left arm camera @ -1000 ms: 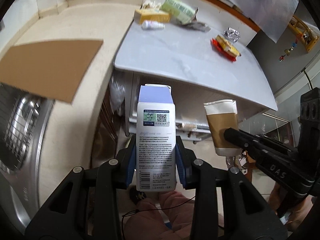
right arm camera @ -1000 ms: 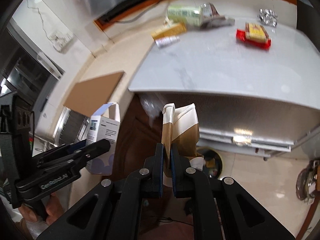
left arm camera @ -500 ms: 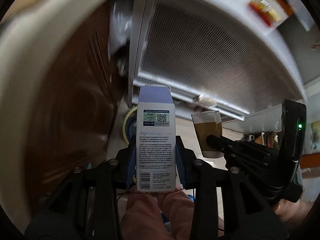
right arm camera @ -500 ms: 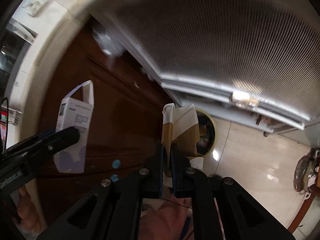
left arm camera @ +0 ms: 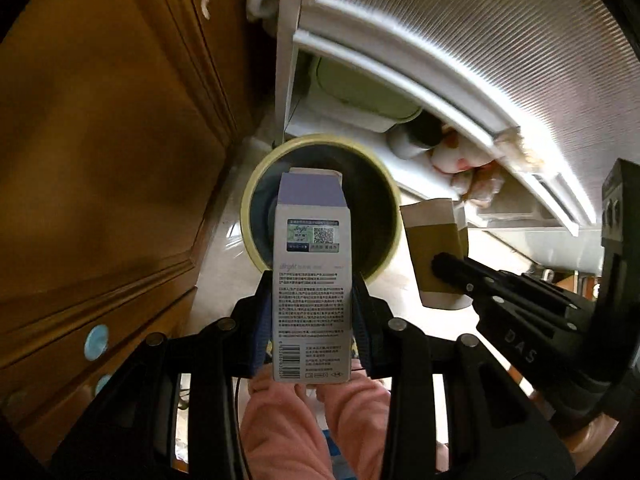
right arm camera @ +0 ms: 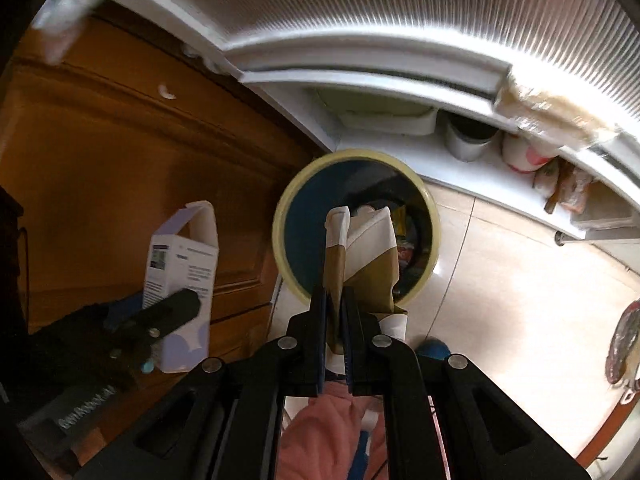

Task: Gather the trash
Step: 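Carry the box and cup down to the bin and open both grippers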

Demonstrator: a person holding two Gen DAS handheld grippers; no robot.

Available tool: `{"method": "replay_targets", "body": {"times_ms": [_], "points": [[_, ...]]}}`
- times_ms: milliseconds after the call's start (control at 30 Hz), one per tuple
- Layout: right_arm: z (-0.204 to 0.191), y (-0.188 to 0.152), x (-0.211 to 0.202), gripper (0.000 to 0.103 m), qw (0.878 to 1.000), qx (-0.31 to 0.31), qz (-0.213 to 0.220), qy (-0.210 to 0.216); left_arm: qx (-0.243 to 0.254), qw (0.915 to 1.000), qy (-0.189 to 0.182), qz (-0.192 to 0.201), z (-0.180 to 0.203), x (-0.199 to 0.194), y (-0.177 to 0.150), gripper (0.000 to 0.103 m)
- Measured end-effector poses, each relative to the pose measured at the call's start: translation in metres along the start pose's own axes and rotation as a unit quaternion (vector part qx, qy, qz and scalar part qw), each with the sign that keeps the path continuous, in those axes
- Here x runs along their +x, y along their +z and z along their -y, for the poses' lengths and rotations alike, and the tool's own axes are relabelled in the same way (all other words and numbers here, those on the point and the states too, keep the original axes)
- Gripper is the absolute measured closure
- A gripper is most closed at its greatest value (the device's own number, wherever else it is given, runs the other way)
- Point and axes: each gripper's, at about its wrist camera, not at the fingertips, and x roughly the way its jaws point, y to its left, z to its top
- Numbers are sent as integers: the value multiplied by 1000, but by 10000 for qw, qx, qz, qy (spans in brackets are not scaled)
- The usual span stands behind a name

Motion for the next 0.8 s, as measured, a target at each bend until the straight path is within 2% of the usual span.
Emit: {"method": "replay_targets", "body": {"times_ms": [133,267,300,367,400,500,633,800], "points": [[5,10,30,96,9998,160,-72,32,33,10000,55,-58,1,28,13,71],[5,20,49,95,9997,239,-25,74,119,9998,114,-53,1,37,21,71],[4,23,52,92,9996,261,-13,88,143,9998,130,-68,1,38,21,70],[5,28,57,79,9995,302,0,132,154,9997,169,-78,-2,42,28,70],[6,30,57,72,9993,332,41,150,155,9996,197,-88,-3,43,30,66],[11,32,48,68,9991,353,133,167,109,9996,215,-135,-8,43,35,36],[15,33,37,68,9990,402,146,161,80,9995,265,-126,-10,39,36,24],[15,31,15,68,9992,312,239,115,147,9994,308,-30,-6,24,36,23]]}}
